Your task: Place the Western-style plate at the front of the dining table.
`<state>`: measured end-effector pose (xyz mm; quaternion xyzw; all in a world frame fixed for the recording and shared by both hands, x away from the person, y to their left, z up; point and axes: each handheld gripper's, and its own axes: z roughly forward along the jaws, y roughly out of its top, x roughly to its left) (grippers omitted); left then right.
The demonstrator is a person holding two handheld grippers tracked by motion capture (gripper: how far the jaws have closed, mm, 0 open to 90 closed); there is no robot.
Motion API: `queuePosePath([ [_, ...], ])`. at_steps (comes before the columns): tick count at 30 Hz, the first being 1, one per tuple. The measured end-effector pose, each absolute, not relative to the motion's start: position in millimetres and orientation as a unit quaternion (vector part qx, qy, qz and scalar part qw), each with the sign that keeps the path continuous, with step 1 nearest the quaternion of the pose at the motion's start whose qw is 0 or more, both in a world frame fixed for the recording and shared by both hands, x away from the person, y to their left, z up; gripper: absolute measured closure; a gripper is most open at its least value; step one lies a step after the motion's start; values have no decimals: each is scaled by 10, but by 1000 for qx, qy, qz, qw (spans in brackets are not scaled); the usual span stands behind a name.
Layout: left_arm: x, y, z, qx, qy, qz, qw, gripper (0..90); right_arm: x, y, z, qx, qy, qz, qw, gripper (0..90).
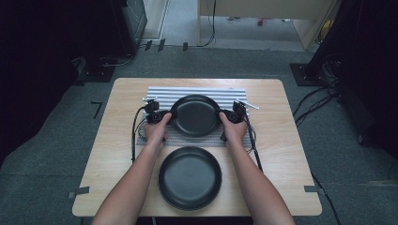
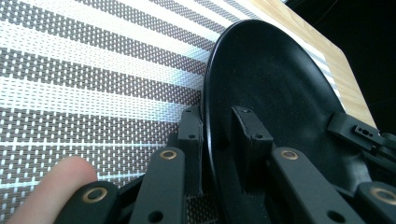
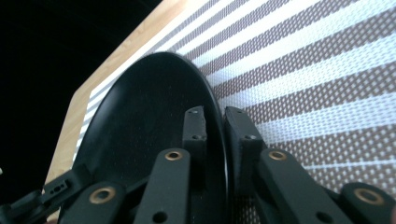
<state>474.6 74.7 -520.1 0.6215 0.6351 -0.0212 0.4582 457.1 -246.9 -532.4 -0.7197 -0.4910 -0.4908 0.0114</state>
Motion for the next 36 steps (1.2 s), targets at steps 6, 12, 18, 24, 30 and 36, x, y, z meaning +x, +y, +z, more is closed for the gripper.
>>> queuePosePath([
  [6,4734,782,-5159,620,630,-27,466,535,4539,-2495,-5264,-711,-492,-502,-17,597],
  [12,4681,873,-5079,626,629,-12,461,408,4453,-2615,-5198,-703,-500,-503,-56,586],
  [18,4568,986,-4980,638,614,8,466,345,4336,-2736,-5073,-673,-552,-481,-107,546],
  [24,4418,1017,-4853,661,585,27,470,304,4181,-2826,-4965,-648,-573,-484,-132,488],
  [30,4247,1040,-4743,672,567,37,475,278,4022,-2923,-4849,-636,-585,-485,-134,410],
  [36,4045,1070,-4631,683,547,48,482,247,3812,-2951,-4746,-595,-629,-480,-142,364],
])
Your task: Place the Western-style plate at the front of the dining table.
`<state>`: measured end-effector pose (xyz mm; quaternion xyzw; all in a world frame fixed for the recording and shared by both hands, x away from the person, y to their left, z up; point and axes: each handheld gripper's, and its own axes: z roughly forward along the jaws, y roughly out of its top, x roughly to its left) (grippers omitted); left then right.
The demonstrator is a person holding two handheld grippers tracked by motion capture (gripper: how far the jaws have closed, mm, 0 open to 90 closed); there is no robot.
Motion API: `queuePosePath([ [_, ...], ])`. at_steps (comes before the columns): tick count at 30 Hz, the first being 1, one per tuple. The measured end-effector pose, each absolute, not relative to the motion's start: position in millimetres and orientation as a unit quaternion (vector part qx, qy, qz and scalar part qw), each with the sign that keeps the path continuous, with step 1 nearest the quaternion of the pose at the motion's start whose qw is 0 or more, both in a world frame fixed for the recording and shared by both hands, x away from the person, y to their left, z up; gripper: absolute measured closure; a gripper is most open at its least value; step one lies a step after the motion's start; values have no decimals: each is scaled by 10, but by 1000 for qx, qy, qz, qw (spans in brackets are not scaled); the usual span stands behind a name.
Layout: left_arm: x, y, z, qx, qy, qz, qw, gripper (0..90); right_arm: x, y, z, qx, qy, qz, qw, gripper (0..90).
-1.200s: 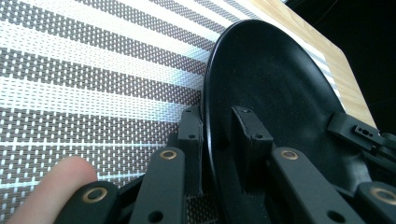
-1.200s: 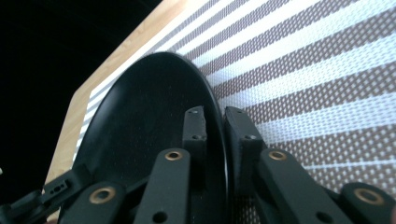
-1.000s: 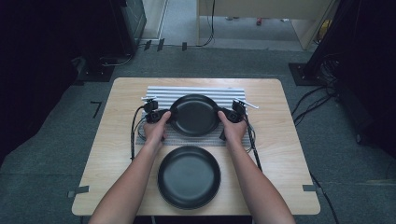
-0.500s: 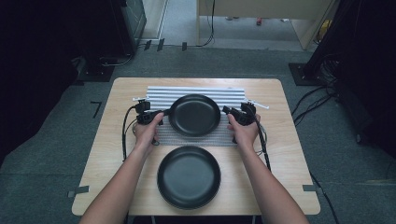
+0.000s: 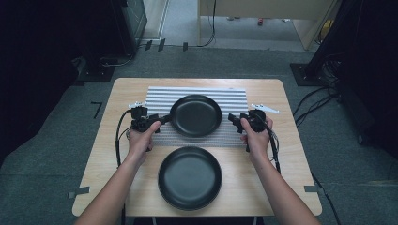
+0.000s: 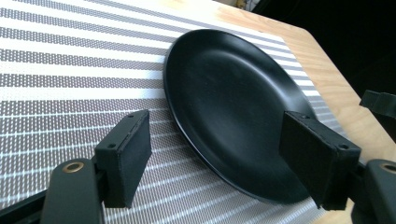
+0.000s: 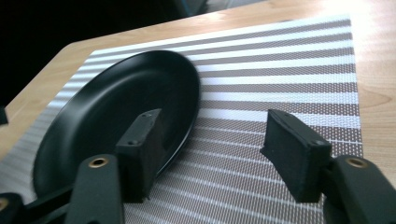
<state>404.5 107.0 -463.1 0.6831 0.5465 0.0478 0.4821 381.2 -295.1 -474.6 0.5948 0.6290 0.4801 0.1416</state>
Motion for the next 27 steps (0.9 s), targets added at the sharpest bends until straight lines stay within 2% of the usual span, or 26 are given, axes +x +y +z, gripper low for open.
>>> queuePosePath([
  [9,3646,1188,-4525,700,523,78,481,209,3486,-3139,-4676,573,639,495,134,341],
  [17,3395,1318,-4564,712,517,102,464,182,3228,-3245,-4704,558,657,484,148,322],
  [27,3096,1453,-4558,710,513,115,469,174,2946,-3442,-4710,556,653,491,151,304],
])
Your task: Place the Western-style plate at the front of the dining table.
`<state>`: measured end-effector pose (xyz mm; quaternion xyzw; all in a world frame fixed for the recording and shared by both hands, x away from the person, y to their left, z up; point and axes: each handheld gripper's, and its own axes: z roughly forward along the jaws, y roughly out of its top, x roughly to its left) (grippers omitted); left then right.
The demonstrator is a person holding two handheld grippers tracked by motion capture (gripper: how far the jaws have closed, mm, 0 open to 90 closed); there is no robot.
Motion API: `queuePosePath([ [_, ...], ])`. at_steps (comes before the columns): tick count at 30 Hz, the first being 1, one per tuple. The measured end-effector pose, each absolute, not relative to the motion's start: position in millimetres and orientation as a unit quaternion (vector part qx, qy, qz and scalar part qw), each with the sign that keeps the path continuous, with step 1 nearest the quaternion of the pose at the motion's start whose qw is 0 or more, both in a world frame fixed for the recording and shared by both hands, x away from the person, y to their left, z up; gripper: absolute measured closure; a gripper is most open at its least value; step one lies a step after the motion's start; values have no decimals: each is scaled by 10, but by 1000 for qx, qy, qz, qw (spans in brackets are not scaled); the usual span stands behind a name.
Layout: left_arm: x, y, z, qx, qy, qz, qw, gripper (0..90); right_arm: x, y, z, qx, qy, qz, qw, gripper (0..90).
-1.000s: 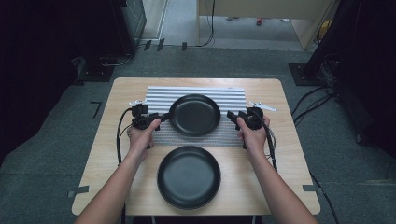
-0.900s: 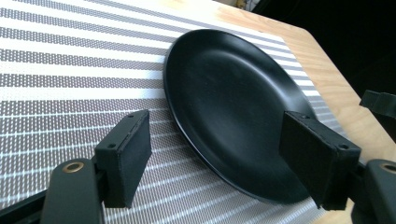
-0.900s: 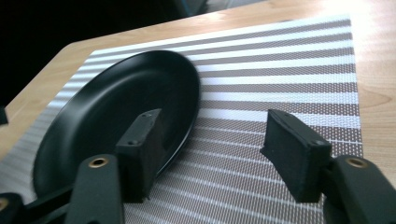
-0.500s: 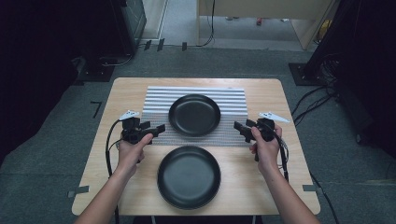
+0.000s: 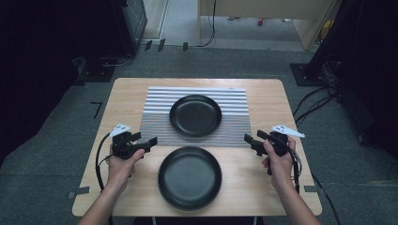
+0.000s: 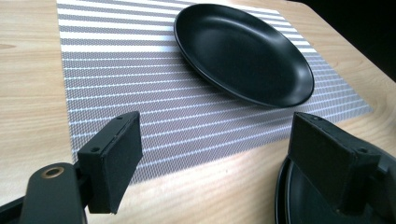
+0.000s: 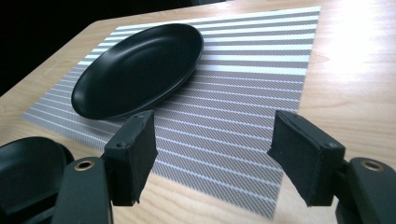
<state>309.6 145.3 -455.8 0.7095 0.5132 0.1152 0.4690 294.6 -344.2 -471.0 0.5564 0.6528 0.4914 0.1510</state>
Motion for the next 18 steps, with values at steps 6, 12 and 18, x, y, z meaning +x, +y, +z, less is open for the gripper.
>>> queuePosePath([
  [6,2949,1500,-4574,712,511,118,467,170,2831,-3553,-4713,561,647,494,150,302],
  [12,2823,1599,-4623,708,519,117,465,169,2697,-3661,-4717,564,646,491,152,301],
  [18,2726,1684,-4693,708,526,117,456,168,2568,-3768,-4763,570,645,486,153,300],
])
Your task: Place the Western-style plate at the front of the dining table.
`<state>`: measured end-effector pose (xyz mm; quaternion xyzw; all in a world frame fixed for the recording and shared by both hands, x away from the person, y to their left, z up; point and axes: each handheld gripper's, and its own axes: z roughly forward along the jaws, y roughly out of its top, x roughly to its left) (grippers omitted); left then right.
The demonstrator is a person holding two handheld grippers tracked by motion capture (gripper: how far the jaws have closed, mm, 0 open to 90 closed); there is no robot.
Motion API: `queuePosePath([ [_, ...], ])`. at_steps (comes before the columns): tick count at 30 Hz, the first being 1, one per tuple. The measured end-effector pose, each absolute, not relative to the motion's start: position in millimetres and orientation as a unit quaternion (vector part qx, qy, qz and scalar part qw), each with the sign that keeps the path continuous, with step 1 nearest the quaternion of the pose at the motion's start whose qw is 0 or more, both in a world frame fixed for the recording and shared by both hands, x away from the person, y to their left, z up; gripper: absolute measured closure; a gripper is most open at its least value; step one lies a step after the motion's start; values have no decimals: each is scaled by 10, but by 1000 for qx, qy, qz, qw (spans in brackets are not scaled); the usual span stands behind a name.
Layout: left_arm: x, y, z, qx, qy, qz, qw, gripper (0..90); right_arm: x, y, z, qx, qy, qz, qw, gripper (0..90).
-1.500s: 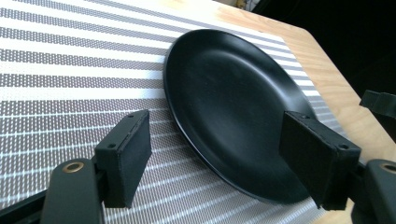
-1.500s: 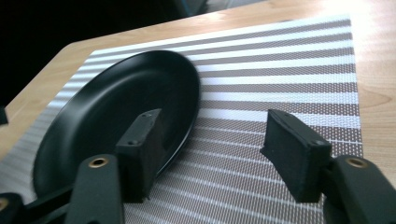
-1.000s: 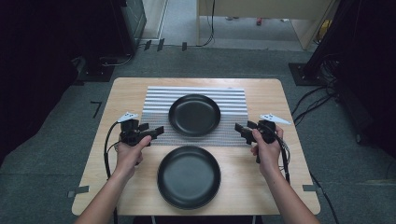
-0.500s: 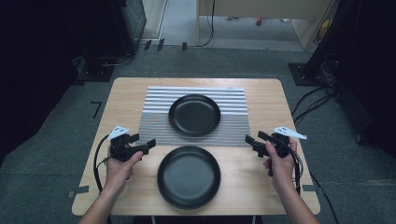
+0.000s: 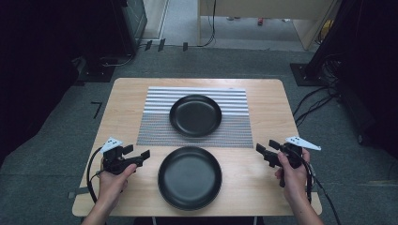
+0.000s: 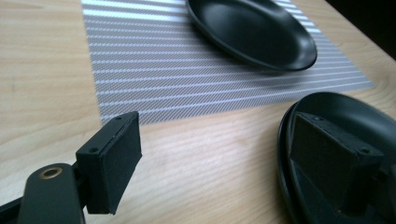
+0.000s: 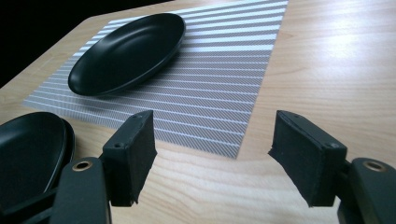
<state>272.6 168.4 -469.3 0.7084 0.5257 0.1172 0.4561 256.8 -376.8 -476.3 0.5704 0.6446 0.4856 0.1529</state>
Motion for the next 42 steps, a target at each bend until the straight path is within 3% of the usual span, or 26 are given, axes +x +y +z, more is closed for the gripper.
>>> queuePosePath([
  [22,2496,2128,-4926,688,572,141,424,167,2094,-4392,-4905,608,627,460,161,277],
  [42,2360,2313,-5105,685,596,182,378,152,1912,-4491,-5159,624,648,399,176,222],
])
